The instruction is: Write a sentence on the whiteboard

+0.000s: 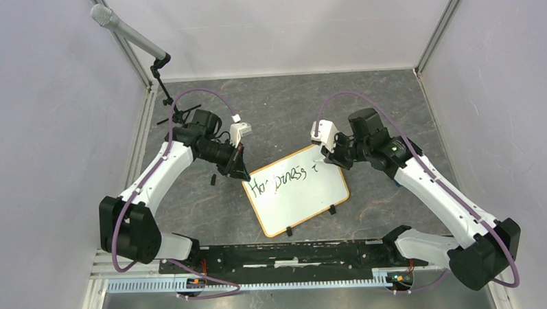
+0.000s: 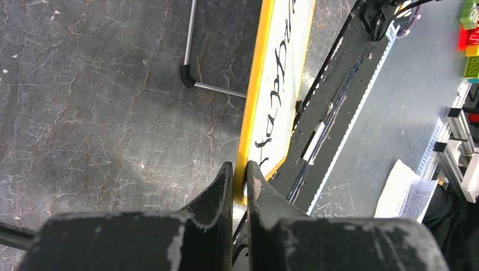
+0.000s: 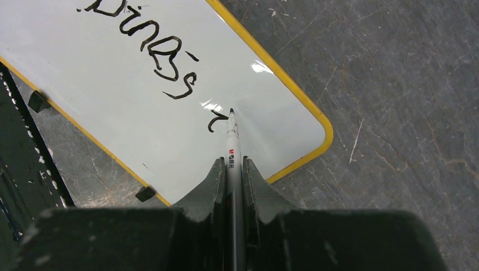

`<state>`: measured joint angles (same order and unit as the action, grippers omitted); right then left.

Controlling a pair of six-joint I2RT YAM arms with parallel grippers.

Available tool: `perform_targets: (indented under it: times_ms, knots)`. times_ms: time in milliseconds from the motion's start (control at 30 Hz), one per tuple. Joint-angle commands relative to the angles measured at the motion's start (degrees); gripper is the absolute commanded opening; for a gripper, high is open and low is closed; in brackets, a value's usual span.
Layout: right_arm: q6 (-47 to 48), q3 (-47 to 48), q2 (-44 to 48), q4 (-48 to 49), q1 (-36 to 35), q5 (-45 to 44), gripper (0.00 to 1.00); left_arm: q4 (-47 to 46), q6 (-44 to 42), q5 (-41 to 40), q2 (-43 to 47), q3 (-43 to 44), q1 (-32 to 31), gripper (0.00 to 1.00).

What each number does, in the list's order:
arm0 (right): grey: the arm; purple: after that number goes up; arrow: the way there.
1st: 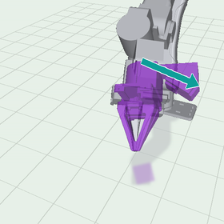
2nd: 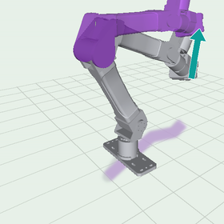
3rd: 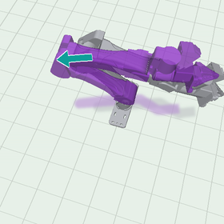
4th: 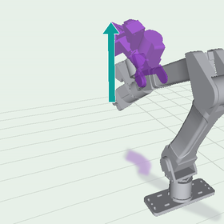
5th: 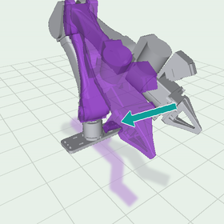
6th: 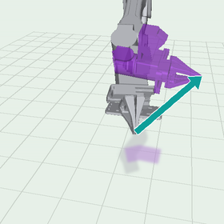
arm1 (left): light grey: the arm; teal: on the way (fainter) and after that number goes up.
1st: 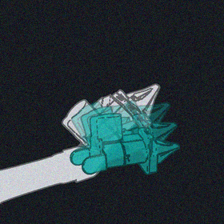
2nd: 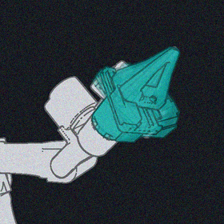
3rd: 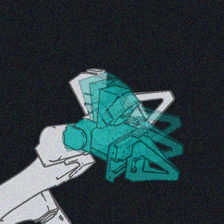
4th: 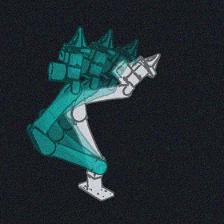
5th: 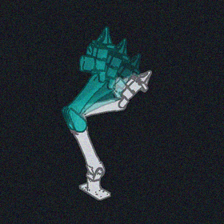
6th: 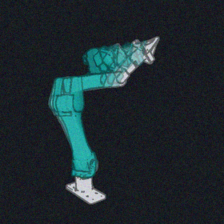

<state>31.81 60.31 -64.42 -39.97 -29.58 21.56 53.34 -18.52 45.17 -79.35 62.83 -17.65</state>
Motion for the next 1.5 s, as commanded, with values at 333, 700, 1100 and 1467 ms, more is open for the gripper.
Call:
perform_targets:
  times_ms: [333, 700, 1100, 1467]
  knots:
    - [-0.12, -1.58, -2.03, 2.92, 0.05, -0.03, 0.00, 1.25, -0.11, -2.89, -1.28, -2.36, -2.13, 0.02]
    - [-0.13, -0.47, -0.33, 1.54, 0.05, -0.71, 0.00, 1.24, -0.09, -2.81, -1.38, -2.18, -2.13, 0.02]
    - [-0.23, -0.73, 0.76, 1.96, 1.02, -2.61, 0.00, 1.24, -0.11, -2.72, -1.35, -2.18, -2.12, 0.02]
    - [0.11, -2.87, -0.58, 1.80, 1.02, -1.68, 0.00, 1.32, -0.14, -2.89, -1.33, -2.27, -2.17, 0.02]
